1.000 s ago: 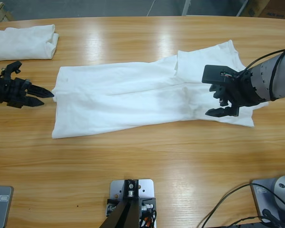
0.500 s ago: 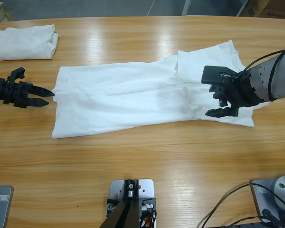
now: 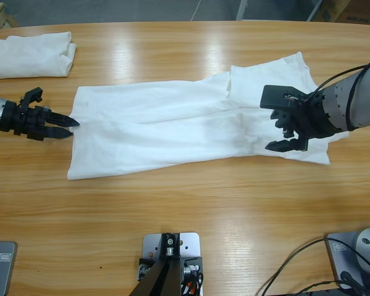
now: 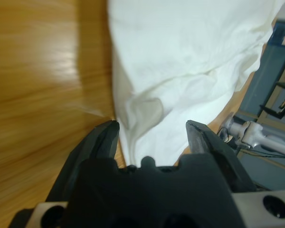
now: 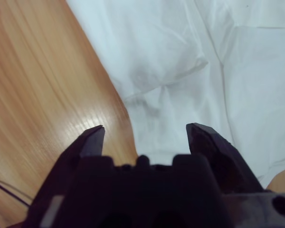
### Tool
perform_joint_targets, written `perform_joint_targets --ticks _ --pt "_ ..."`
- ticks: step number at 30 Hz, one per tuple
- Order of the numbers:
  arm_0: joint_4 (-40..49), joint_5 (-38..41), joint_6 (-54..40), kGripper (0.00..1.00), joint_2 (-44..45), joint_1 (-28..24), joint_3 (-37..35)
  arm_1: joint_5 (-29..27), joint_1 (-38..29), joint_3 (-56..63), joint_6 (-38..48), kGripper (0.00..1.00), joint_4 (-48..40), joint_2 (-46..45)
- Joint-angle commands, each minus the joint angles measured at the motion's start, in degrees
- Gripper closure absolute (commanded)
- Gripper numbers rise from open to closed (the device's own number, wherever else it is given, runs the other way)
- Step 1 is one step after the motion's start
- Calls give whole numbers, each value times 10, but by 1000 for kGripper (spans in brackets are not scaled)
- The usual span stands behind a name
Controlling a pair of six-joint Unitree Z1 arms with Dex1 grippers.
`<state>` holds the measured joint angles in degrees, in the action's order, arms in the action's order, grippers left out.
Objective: Fold clothes
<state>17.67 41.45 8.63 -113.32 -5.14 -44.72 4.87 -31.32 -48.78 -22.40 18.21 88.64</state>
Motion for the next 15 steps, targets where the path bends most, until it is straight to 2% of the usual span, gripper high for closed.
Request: perform_joint_targets --ticks 1,3,5,8,10,12,15 --pt "-23 -45 20 445 -35 39 21 1 -3 21 6 299 -13 28" --pt "-28 -54 27 508 -34 41 21 1 -4 21 6 299 -14 29" --pt "-29 -73 31 502 -28 42 23 1 -3 22 6 299 -14 29" --pt "-29 -108 32 372 -2 35 36 2 -3 22 6 299 -14 29" --pt "-28 -123 32 365 9 33 36 3 -4 22 6 299 -15 32" --pt "-28 -135 33 294 13 33 32 3 -4 22 6 299 -17 35" --pt "-28 -145 34 285 11 33 32 3 -4 22 6 299 -18 35"
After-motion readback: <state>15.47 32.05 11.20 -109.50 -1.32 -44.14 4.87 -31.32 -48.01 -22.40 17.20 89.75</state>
